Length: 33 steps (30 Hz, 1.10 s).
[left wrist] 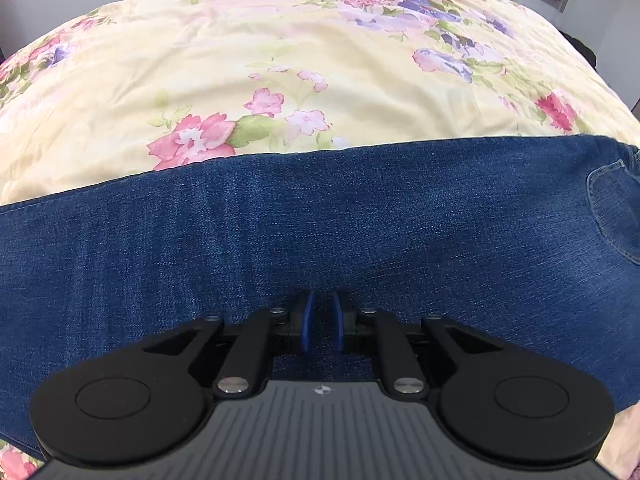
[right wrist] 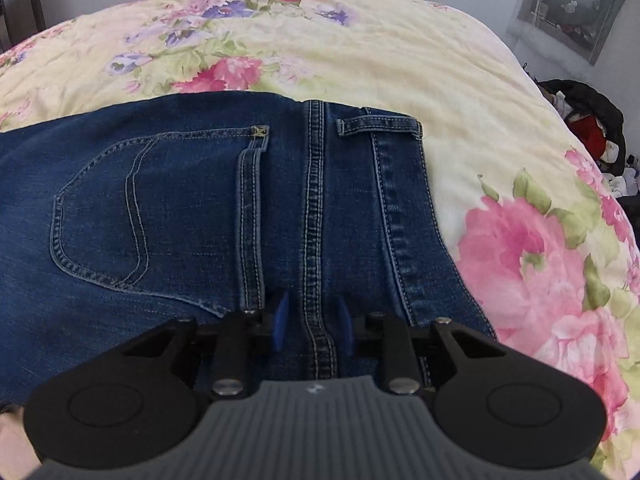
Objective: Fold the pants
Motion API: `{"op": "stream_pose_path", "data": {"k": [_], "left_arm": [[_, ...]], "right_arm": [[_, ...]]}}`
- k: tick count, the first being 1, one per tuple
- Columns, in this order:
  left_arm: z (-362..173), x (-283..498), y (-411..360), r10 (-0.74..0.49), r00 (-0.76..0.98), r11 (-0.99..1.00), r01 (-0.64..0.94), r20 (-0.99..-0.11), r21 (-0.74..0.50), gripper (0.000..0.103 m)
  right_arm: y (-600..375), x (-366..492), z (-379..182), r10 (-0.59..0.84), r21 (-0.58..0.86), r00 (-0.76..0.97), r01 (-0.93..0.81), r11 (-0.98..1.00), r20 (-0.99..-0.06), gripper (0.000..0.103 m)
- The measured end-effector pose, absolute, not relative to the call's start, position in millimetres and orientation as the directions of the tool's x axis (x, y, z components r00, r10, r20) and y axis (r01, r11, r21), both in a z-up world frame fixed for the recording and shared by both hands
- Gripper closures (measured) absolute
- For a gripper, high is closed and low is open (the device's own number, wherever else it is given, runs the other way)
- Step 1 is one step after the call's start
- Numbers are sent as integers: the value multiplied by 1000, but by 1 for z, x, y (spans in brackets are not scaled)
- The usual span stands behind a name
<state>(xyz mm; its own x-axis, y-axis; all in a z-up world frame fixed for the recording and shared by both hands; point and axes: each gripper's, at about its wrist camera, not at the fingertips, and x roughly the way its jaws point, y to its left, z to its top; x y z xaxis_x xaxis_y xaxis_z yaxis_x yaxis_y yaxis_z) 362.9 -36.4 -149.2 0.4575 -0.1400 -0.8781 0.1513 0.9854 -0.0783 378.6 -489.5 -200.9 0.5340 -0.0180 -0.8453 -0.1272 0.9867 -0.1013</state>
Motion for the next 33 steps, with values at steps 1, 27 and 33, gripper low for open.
{"op": "stream_pose_path", "data": {"k": [1, 27, 33], "left_arm": [[-146, 361, -33, -152, 456, 984, 151, -877, -92, 76], [-114, 209, 328, -91, 691, 620, -524, -717, -584, 45], [-151, 183, 388, -46, 771, 412, -565, -635, -715, 45]], "right_arm": [[-486, 380, -198, -34, -120, 526, -130, 984, -850, 82], [-210, 391, -117, 140, -195, 473, -590, 783, -870, 72], [-144, 419, -134, 164, -201, 452, -653, 730, -877, 72]]}}
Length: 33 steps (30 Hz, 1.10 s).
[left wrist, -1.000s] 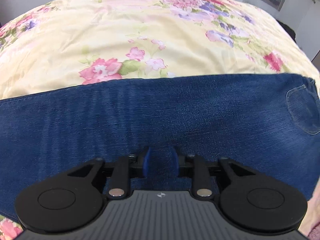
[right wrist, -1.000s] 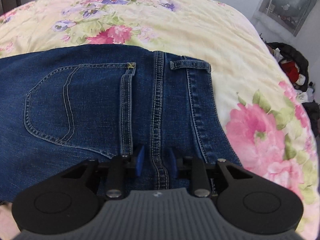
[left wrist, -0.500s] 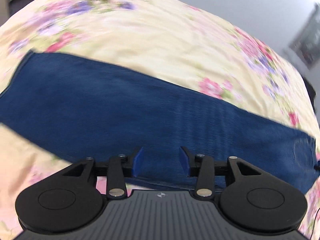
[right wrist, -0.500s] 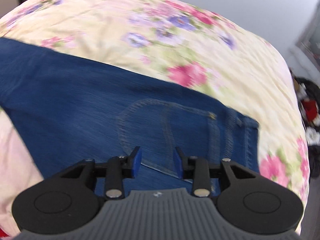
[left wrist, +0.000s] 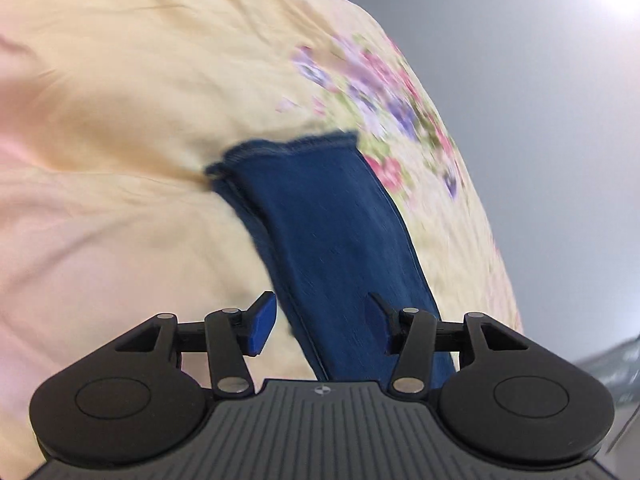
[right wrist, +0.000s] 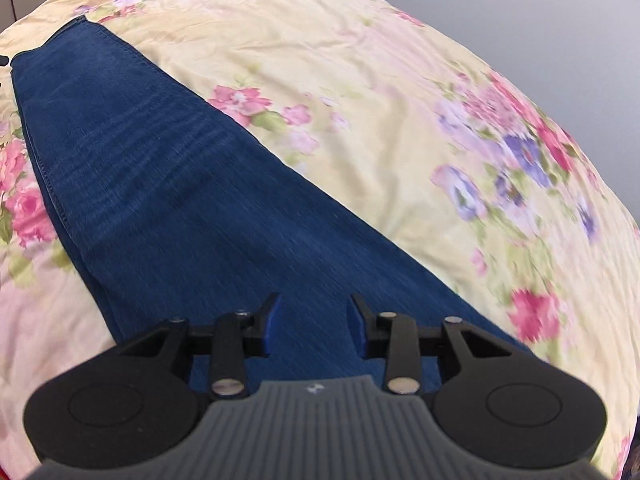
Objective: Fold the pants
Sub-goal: 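Grasp the leg hems with the left tool while the right tool grips the leg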
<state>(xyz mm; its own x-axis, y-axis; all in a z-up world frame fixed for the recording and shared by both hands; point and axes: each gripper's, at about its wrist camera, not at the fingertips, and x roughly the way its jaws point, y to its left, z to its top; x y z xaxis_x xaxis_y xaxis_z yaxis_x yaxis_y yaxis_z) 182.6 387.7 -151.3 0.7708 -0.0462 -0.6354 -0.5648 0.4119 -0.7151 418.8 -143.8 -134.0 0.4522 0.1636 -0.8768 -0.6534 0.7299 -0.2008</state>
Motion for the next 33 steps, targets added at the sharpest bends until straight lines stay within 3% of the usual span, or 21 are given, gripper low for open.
{"op": "stream_pose_path", "data": {"k": [6, 10, 14, 17, 19, 26, 29, 33], "left_arm": [[-181, 201, 409, -26, 789, 380, -561, -614, -736, 46], [-184, 221, 409, 15, 771, 474, -567, -637, -674, 54], [-184, 227, 407, 55, 760, 537, -569, -648, -623, 77], [-184, 225, 405, 64, 770, 557, -555, -635, -618, 85], [-184, 225, 405, 71, 772, 570, -551, -632, -609, 88], [-181, 230, 403, 83, 762, 594, -555, -642, -582, 91], [-178, 229, 403, 81, 765, 596, -551, -639, -584, 92], [-170, 226, 402, 83, 775, 613, -535, -626, -581, 93]], "right_arm": [[-105, 435, -150, 201, -163, 408, -699, 696, -891, 79], [-82, 450, -156, 250, -119, 389, -715, 688, -887, 89], [-54, 470, -162, 287, -83, 377, -719, 690, -880, 94], [-33, 487, -174, 282, -76, 372, -710, 700, -884, 96], [-21, 499, -184, 262, -79, 372, -694, 716, -890, 102], [-6, 529, -210, 199, -79, 363, -624, 778, -910, 103], [-3, 522, -202, 186, -96, 367, -629, 771, -911, 103], [-13, 495, -184, 227, -6, 284, -638, 770, -932, 103]]}}
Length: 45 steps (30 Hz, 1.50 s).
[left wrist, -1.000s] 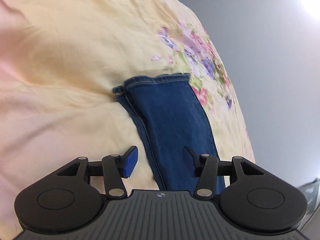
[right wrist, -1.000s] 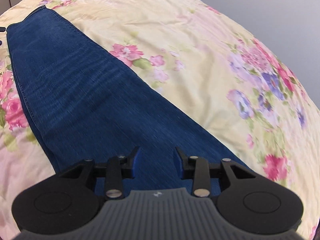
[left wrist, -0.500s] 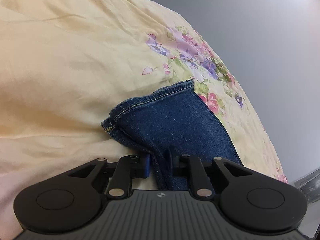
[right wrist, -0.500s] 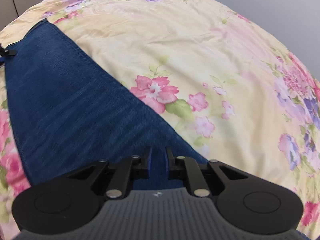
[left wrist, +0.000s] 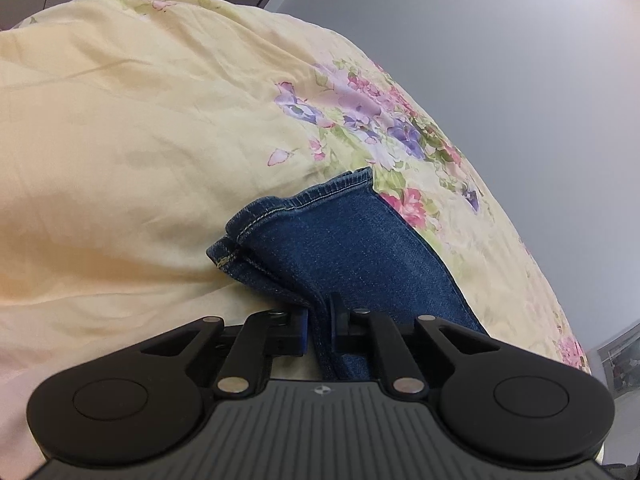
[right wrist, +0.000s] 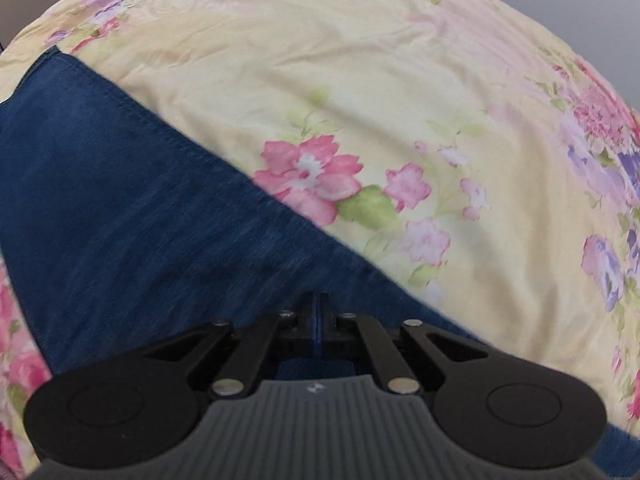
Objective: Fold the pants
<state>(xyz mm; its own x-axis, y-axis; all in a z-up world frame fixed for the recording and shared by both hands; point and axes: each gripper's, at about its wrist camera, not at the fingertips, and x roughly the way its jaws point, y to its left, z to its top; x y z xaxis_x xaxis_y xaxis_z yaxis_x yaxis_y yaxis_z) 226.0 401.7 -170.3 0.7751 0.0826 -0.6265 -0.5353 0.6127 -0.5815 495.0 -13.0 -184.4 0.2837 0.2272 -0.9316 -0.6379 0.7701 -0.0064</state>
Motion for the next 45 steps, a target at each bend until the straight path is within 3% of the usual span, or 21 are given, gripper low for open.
{"op": "stream_pose_path", "data": {"k": [9, 19, 25, 38, 45], "left_arm": [[-147, 228, 394, 101, 782, 636, -526, -614, -565, 97], [-98, 233, 368, 134, 797, 700, -496, -588, -513, 98], [-48, 236, 330, 152, 816, 776, -448, -557, -445, 98], [76, 260, 139, 113, 894, 960, -210, -435, -183, 98], [77, 286, -7, 51, 891, 999, -41, -451, 32, 98]], "right_arm": [[-29, 395, -191, 208, 47, 157, -681, 731, -965, 103], [-44, 377, -209, 216, 87, 133, -629, 773, -967, 103], [-58, 370, -180, 240, 90, 163, -621, 779, -957, 103], [-223, 345, -107, 213, 58, 310, -442, 895, -927, 103], [-311, 329, -95, 213, 86, 364, -335, 938, -907, 103]]}}
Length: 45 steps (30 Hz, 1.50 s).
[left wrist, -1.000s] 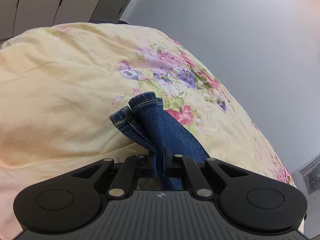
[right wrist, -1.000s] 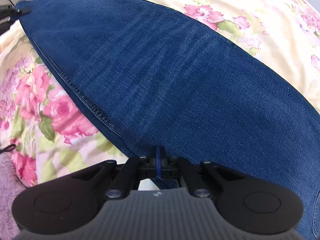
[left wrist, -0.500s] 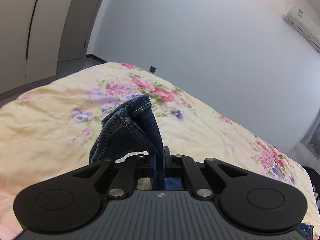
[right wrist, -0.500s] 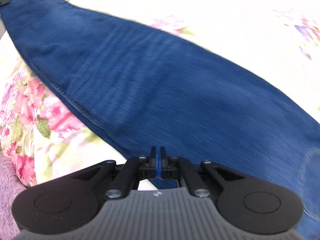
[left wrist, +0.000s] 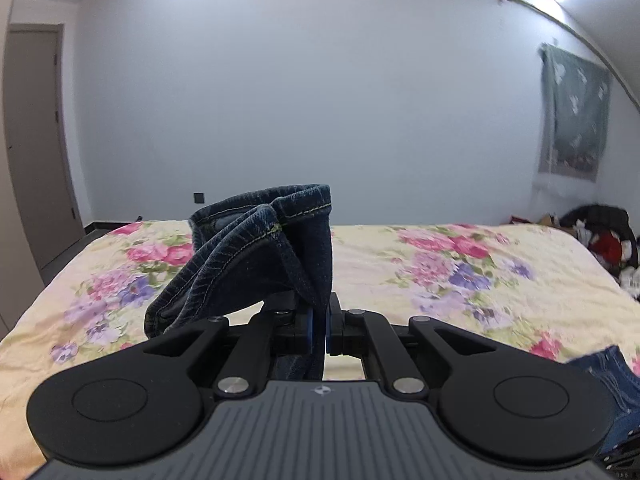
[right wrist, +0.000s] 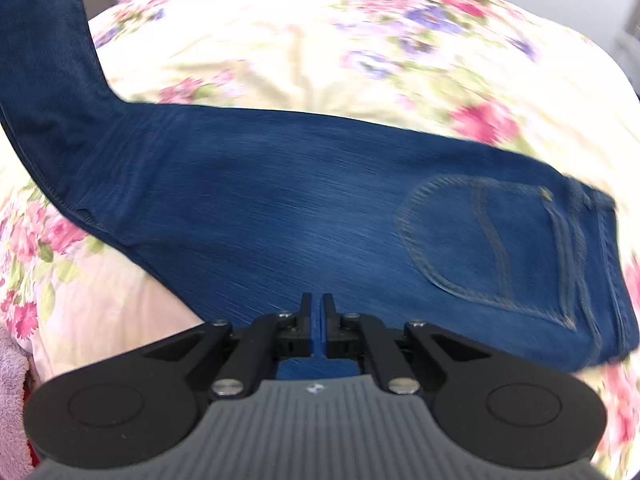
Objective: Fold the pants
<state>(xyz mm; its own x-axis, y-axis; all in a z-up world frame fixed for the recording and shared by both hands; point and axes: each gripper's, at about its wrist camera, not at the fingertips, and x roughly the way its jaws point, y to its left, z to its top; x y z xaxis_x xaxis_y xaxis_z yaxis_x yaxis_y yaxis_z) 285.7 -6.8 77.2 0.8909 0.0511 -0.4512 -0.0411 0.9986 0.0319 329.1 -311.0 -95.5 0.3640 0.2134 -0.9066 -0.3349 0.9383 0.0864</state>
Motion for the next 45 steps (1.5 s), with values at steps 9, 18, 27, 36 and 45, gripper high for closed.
{"op": "stream_pose_path", "data": {"k": [9, 18, 27, 36, 45], "left_arm": [[-67, 292, -188, -2, 785, 939, 215, -620, 269, 98], [-144, 274, -196, -97, 590, 918, 364, -802, 157, 95], [-139, 286, -176, -271, 456, 907, 415, -848, -67, 69], [-118, 265, -153, -408, 413, 848, 502, -814, -171, 46], [-105, 279, -80, -175, 566, 955, 295, -805, 0, 46]], "right_arm": [[-373, 309, -124, 207, 114, 354, -267, 957, -912, 103], [-390, 302, -152, 284, 225, 311, -211, 951, -907, 103], [-366, 313, -164, 400, 361, 299, -178, 916, -867, 88], [-341, 313, -148, 440, 430, 329, -109, 896, -836, 53], [-323, 310, -177, 595, 697, 390, 211, 685, -703, 56]]}}
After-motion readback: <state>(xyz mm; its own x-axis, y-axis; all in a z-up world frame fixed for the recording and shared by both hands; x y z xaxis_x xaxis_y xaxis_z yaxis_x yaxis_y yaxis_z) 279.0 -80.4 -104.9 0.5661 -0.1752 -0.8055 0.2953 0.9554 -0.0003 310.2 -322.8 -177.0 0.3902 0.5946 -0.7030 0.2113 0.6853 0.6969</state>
